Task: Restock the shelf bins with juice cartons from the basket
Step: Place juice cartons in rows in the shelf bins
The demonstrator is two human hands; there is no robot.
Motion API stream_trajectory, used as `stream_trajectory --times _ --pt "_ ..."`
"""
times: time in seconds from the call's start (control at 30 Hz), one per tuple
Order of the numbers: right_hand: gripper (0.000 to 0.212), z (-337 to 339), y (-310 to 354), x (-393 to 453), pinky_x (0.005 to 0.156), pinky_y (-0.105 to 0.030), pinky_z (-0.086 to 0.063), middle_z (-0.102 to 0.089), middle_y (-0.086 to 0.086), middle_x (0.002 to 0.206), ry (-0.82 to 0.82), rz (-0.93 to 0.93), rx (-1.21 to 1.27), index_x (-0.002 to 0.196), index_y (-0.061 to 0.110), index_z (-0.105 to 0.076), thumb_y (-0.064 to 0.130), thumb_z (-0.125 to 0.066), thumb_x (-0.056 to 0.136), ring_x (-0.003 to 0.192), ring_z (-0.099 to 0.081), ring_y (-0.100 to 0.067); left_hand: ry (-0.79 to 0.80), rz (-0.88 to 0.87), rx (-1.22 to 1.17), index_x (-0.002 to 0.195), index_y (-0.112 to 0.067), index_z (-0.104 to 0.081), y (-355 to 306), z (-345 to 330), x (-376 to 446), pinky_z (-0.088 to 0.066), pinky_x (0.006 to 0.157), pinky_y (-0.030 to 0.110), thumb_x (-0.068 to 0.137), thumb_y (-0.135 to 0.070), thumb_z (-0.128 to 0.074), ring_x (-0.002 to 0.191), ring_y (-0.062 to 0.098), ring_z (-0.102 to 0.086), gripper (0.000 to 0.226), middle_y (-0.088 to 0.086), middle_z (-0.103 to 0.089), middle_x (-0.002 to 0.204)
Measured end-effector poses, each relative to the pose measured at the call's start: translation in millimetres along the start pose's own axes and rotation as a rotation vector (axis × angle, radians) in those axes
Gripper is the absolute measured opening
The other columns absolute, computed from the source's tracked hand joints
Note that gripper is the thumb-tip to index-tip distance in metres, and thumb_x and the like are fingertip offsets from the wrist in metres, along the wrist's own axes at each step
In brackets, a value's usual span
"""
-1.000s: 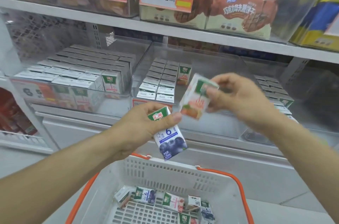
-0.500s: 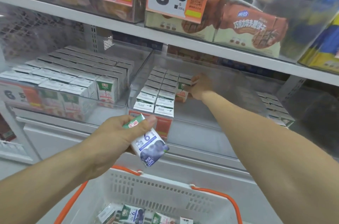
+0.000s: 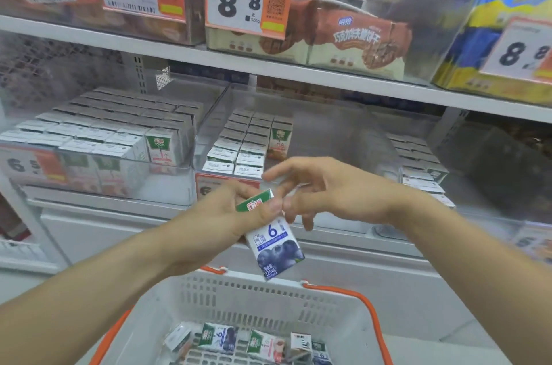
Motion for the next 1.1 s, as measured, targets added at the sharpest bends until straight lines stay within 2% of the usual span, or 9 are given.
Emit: stream_trajectory --times 0.13,0.27,0.4,0.5,0.6,0.7,0.8,0.93,1.1 --pt "0.049 0 -7 -32 0.074 -0.032 -0.06 -0.066 -0.011 0.114 -0.007 0.001 -0.096 0.125 0.019 -0.061 0.009 -0.08 0.081 0.085 -0.071 -0.026 -0.098 -0.108 0.151 0.108 -0.01 -0.05 -13 -22 -4 -0.05 0.055 0.014 0.072 -0.041 -0.069 0.062 0.0 -0.066 0.051 0.0 -0.073 0.077" --pt "0.048 7 -14 -57 0.058 -0.036 -0.059 -0.063 -0.012 0.106 -0.131 0.023 -0.045 0.118 0.021 -0.062 0.024 -0.085 0.076 0.067 -0.073 -0.027 -0.152 -0.198 0.323 0.107 -0.023 -0.05 -25 -50 -2 -0.039 0.048 0.012 0.061 -0.059 -0.068 0.047 -0.004 -0.053 0.06 -0.01 -0.066 0.057" --pt "0.041 46 -30 -87 0.062 -0.042 -0.062 -0.067 -0.01 0.104 -0.211 0.039 -0.049 0.109 0.015 -0.062 0.015 -0.085 0.075 0.072 -0.075 -0.029 -0.095 -0.277 0.296 0.108 -0.026 -0.048 -32 -78 8 -0.051 0.07 0.025 0.077 -0.076 -0.043 0.066 0.005 -0.064 0.058 -0.004 -0.071 0.08" --pt "0.041 95 -46 -116 0.068 -0.051 -0.062 -0.07 -0.008 0.105 -0.37 0.046 -0.046 0.106 0.012 -0.059 0.01 -0.084 0.073 0.077 -0.074 -0.034 -0.138 -0.55 0.704 0.117 -0.033 -0.044 -47 -87 23 -0.041 0.079 0.009 0.096 -0.046 -0.047 0.094 -0.006 -0.058 0.025 -0.017 -0.059 0.103" --pt "0.043 142 -58 -144 0.073 -0.054 -0.061 -0.073 -0.01 0.098 -0.607 0.05 -0.133 0.105 0.013 -0.058 0.011 -0.086 0.071 0.077 -0.075 -0.028 -0.18 -0.841 1.038 0.129 -0.021 -0.049 -63 -107 46 -0.038 0.093 0.014 0.091 -0.022 -0.065 0.103 -0.002 -0.048 0.041 -0.011 -0.049 0.114" --pt "0.048 180 -74 -162 0.078 -0.046 -0.059 -0.075 0.0 0.089 -0.808 -0.015 -0.379 0.103 0.023 -0.057 0.029 -0.089 0.068 0.073 -0.073 -0.019 -0.144 -0.81 1.126 0.145 -0.015 -0.037 -61 -142 82 -0.035 0.112 0.033 0.083 -0.05 -0.07 0.132 0.015 -0.04 0.079 0.001 -0.042 0.142" --pt "0.049 207 -100 -170 0.076 -0.04 -0.055 -0.073 0.002 0.087 -0.909 -0.147 -0.541 0.101 0.026 -0.057 0.033 -0.091 0.067 0.074 -0.068 -0.017 -0.1 -0.697 1.18 0.155 -0.014 -0.016 -47 -173 112 -0.016 0.119 0.031 0.075 -0.065 -0.071 0.148 0.018 -0.018 0.11 0.002 -0.021 0.161" --pt "0.048 226 -144 -161 0.063 -0.03 -0.046 -0.07 0.002 0.082 -0.928 -0.271 -0.567 0.097 0.023 -0.058 0.023 -0.093 0.065 0.069 -0.06 -0.008 -0.147 -0.614 1.162 0.156 -0.02 -0.007 -29 -180 132 -0.029 0.112 0.03 0.072 -0.068 -0.071 0.142 0.02 -0.031 0.116 -0.005 -0.02 0.161" --pt "0.049 228 -183 -139 0.053 -0.015 -0.034 -0.064 -0.003 0.091 -0.916 -0.337 -0.555 0.098 0.02 -0.059 0.02 -0.094 0.063 0.067 -0.05 -0.001 -0.194 -0.684 1.198 0.156 -0.022 -0.006 -26 -180 130 -0.03 0.111 0.027 0.075 -0.07 -0.066 0.141 0.017 -0.032 0.112 -0.008 -0.018 0.163"
Point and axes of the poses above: each hand's wrist, its own x-axis towards the middle knuckle, its own z-axis out of the back of the hand, y = z × x, the point moved 5 cm from there along x, towards the middle knuckle
